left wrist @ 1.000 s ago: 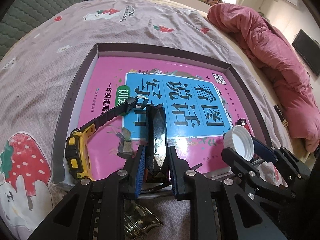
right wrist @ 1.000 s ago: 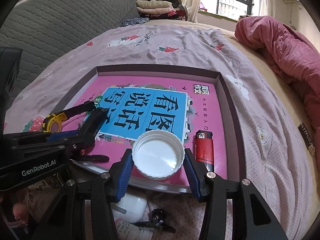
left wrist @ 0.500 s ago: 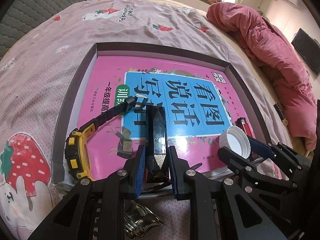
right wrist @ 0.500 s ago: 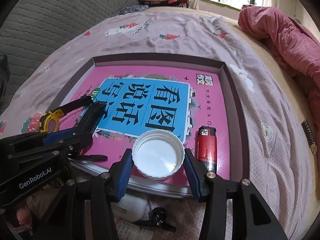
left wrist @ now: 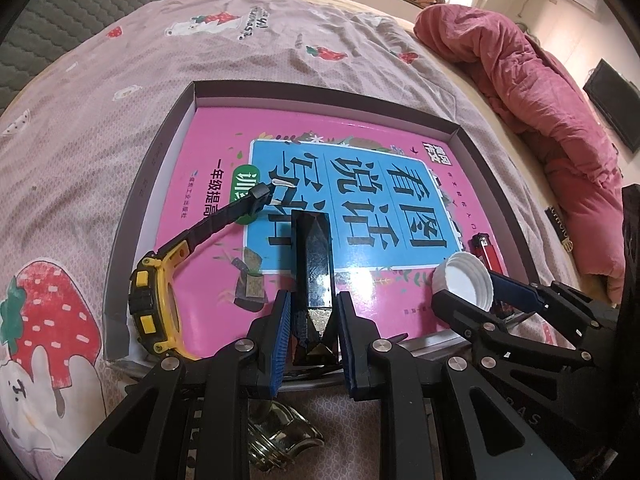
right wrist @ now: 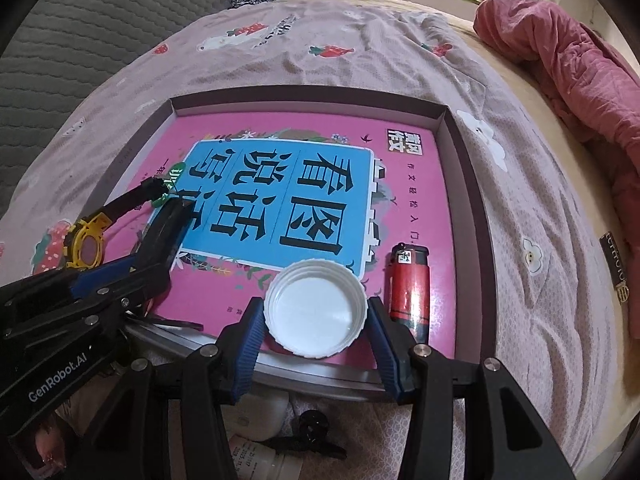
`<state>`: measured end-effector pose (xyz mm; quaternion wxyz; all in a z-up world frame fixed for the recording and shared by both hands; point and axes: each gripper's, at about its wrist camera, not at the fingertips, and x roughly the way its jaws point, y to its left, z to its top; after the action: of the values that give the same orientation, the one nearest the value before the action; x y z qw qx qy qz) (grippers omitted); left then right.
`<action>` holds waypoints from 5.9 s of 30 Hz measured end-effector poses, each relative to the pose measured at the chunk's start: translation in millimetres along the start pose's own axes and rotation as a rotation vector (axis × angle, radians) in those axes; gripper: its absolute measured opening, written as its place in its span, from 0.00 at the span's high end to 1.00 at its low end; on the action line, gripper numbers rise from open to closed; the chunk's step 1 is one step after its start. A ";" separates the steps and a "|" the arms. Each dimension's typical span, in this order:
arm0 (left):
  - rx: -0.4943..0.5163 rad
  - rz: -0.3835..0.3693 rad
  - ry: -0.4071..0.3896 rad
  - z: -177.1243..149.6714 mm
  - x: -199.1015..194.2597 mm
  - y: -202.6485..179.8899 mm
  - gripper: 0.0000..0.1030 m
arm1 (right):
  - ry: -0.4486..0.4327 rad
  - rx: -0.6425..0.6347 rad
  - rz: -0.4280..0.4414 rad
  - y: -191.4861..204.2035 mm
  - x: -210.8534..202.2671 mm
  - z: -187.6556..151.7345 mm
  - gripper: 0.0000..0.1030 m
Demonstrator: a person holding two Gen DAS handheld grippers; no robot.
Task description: Organize rigid objects
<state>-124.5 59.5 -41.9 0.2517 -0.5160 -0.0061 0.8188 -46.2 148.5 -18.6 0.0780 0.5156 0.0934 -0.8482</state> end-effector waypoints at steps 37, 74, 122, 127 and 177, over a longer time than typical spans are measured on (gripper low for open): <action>-0.028 -0.015 -0.014 -3.8 -22.0 9.6 0.78 | -0.221 0.072 -0.001 -13.0 -48.0 -30.9 0.43; 0.024 -0.010 -0.064 -10.4 -60.4 2.8 0.51 | -0.316 0.062 0.034 -15.2 -79.7 -41.3 0.43; 0.054 0.073 -0.077 -38.4 -97.4 14.9 0.39 | -0.261 -0.011 0.092 5.9 -96.2 -90.8 0.33; 0.049 0.077 -0.064 -41.4 -96.0 14.1 0.39 | -0.238 -0.028 0.103 11.1 -92.8 -93.7 0.33; -0.089 0.240 0.065 -41.5 -29.8 2.3 0.39 | -0.080 0.066 0.120 15.9 -41.2 -97.7 0.33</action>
<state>-80.0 34.6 -36.9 0.1291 -0.5500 0.0275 0.8247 60.3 157.9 -27.3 0.1154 0.4884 0.0309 -0.8644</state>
